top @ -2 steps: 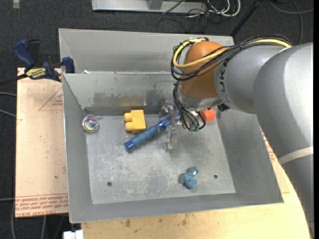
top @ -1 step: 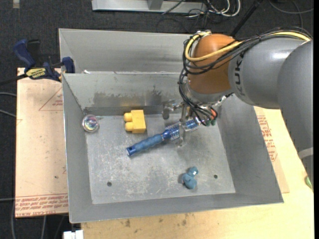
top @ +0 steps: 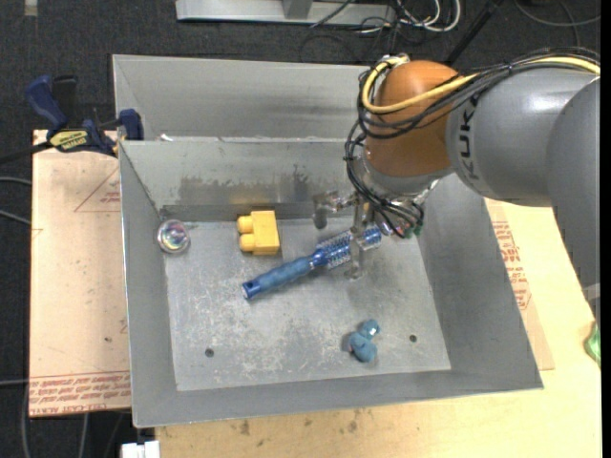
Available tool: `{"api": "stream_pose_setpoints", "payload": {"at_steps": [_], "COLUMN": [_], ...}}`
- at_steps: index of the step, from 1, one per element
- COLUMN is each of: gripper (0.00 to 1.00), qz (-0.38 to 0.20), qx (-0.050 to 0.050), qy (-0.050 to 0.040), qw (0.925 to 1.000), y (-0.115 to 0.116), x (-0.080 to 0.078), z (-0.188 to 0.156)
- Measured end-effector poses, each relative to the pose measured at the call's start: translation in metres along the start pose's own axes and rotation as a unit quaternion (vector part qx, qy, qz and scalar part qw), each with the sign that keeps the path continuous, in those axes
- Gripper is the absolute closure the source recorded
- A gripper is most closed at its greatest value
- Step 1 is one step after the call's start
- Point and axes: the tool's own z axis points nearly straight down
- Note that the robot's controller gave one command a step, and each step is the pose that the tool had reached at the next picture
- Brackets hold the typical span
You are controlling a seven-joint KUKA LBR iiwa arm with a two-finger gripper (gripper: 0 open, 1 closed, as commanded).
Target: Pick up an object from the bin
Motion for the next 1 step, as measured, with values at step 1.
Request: {"api": "stream_pose_setpoints", "payload": {"at_steps": [1], "gripper": [0.0], "qz": [-0.088], "qx": [-0.001], "qy": [0.0015], "qw": [0.9961], "y": [0.005], "x": [-0.0109], "z": [0.0435]}}
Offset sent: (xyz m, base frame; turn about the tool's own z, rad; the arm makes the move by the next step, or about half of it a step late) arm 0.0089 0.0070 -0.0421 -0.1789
